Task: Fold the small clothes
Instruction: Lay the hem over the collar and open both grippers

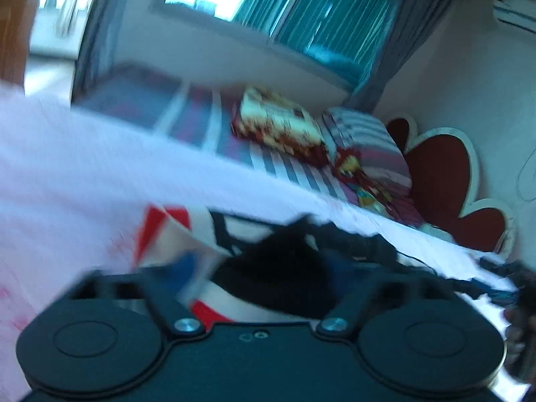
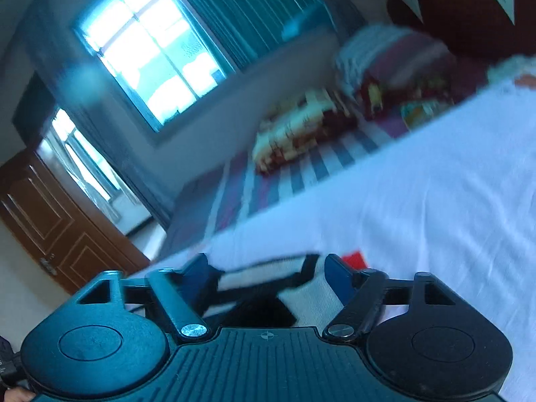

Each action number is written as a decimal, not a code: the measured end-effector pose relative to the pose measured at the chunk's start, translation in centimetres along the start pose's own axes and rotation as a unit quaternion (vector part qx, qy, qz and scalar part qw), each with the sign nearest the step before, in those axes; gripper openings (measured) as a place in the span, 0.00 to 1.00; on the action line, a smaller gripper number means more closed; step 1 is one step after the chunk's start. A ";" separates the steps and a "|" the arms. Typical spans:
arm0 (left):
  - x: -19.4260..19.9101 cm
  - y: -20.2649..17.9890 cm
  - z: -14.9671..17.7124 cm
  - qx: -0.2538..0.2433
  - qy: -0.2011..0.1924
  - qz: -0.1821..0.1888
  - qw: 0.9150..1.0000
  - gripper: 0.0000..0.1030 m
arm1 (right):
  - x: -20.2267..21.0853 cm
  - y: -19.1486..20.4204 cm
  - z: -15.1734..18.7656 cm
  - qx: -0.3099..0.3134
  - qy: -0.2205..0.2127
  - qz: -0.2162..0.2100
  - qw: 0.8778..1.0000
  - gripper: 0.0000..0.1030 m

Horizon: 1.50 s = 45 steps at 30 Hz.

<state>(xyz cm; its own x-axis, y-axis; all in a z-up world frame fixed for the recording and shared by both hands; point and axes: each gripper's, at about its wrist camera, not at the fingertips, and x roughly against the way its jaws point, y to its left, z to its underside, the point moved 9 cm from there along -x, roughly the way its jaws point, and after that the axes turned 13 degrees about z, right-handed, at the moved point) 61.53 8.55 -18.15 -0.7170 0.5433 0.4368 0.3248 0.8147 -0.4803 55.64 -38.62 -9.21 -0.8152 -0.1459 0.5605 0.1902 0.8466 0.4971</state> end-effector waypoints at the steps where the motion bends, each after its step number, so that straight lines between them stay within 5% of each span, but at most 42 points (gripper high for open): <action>1: -0.1 -0.2 0.1 -0.016 0.012 0.001 1.000 0.74 | 0.0 0.0 0.2 0.014 0.005 0.005 1.000 0.73; 2: -0.4 -0.2 0.2 -0.031 0.028 -0.004 0.999 0.58 | -0.1 0.1 0.5 0.033 0.010 0.008 0.999 0.70; 3: -0.7 -0.4 0.3 -0.048 0.043 -0.008 0.998 0.54 | -0.1 0.5 0.9 0.053 0.012 0.005 0.999 0.66; 4: -1.1 -0.5 0.4 -0.061 0.057 -0.010 0.996 0.52 | -0.3 0.7 1.3 0.070 0.020 0.004 0.997 0.59; 10: -2.9 -0.6 1.3 -0.103 0.110 -0.035 0.988 0.51 | -2.8 2.0 4.2 0.121 0.047 0.023 0.991 0.58; 12: -3.1 -0.4 1.5 -0.110 0.113 -0.046 0.986 0.43 | -3.9 2.2 5.4 0.147 0.061 0.044 0.986 0.58; 15: -3.0 -0.4 1.2 -0.107 0.104 -0.051 0.987 0.24 | -4.6 2.9 6.7 0.201 0.056 0.078 0.975 0.36; 17: -2.6 -0.9 1.0 -0.108 0.085 -0.043 0.990 0.06 | -4.6 3.7 7.3 0.225 0.046 0.077 0.970 0.05; 21: -2.1 -1.5 0.1 -0.124 0.044 -0.055 0.990 0.05 | -3.8 4.2 6.7 0.228 -0.003 0.089 0.970 0.03; 25: -1.6 -1.3 -1.7 -0.115 0.007 -0.065 0.991 0.05 | -3.6 3.9 5.5 0.213 -0.035 0.104 0.971 0.03; 29: -4.1 0.4 -0.1 -0.102 0.062 -0.091 0.989 0.05 | -6.6 2.1 7.0 0.211 0.022 0.140 0.967 0.03; 31: -4.1 0.4 -0.3 -0.098 0.057 -0.094 0.989 0.07 | -6.8 2.3 6.9 0.210 0.028 0.141 0.967 0.04; 32: -3.9 0.3 -0.4 -0.101 0.059 -0.098 0.988 0.14 | -6.5 2.4 6.4 0.213 0.029 0.144 0.966 0.04; 34: -2.7 -0.5 -1.2 -0.117 0.043 -0.128 0.984 0.46 | -5.0 3.4 5.7 0.227 0.005 0.148 0.963 0.09; 35: -2.1 -1.5 -1.5 -0.138 0.025 -0.133 0.981 0.68 | -4.0 4.4 5.5 0.237 -0.014 0.133 0.962 0.25; 36: -2.0 -3.1 -1.7 -0.160 0.014 -0.121 0.980 0.73 | -3.7 5.6 5.9 0.247 -0.017 0.109 0.963 0.30; 41: -7.0 -10.7 1.8 -0.200 0.090 -0.054 0.974 0.68 | -6.4 12.6 10.8 0.292 0.050 0.041 0.954 0.31; 45: -8.6 -10.0 3.3 -0.179 0.114 -0.057 0.975 0.73 | -7.6 13.2 12.7 0.326 0.063 0.055 0.942 0.31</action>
<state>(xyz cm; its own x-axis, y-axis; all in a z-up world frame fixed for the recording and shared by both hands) 62.46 -4.95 -19.58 -0.6180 0.4429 0.6496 0.4757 0.8685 -0.1396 57.44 -19.86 -15.35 -0.7317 -0.0645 0.6786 -0.1406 0.9884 -0.0576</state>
